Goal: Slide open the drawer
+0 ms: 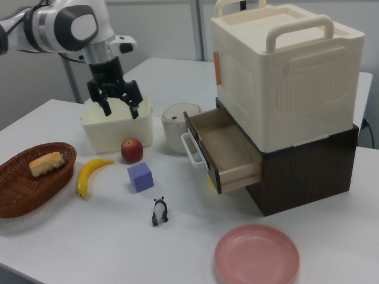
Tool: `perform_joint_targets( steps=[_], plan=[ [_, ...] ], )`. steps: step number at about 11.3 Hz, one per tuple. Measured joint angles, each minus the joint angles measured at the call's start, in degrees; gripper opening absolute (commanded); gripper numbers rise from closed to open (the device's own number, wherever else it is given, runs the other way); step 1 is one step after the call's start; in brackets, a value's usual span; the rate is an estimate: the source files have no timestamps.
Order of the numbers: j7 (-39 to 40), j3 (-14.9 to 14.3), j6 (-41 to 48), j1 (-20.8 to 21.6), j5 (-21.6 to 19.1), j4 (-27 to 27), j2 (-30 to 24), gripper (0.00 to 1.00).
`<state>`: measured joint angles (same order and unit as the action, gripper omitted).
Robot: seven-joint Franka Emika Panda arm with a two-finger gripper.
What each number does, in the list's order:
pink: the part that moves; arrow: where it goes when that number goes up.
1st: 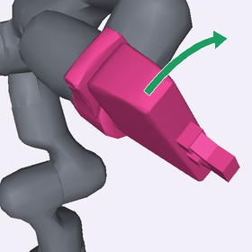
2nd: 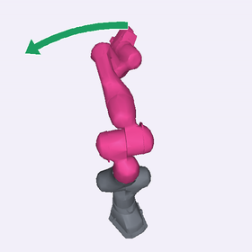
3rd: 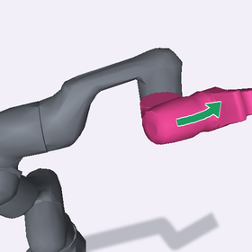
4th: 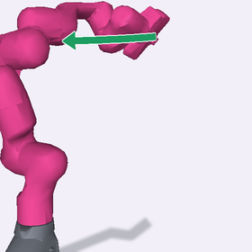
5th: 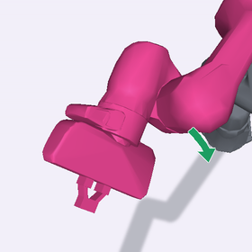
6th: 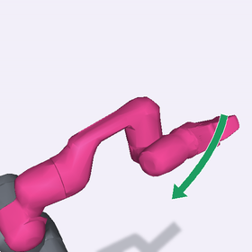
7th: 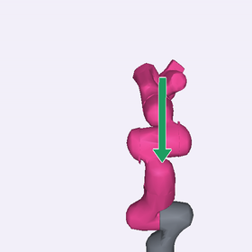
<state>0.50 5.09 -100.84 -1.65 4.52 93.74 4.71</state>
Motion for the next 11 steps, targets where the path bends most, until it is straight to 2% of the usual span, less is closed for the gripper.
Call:
perform_joint_targets(
  steps=[2,4,6,9,11],
  plan=[
    [-3.6,1.0,0.2,1.1,0.0,0.1,0.3,1.0],
    [-4.2,0.7,0.9,1.0,0.0,-0.1,0.4,1.0],
    [-4.4,-0.2,4.0,0.9,0.0,-1.8,0.2,1.0],
    [-4.4,-3.1,5.6,0.9,-3.6,-3.7,-0.7,1.0],
    [-4.4,-3.4,5.8,0.9,-3.9,-3.7,-1.4,1.0]
  ],
)
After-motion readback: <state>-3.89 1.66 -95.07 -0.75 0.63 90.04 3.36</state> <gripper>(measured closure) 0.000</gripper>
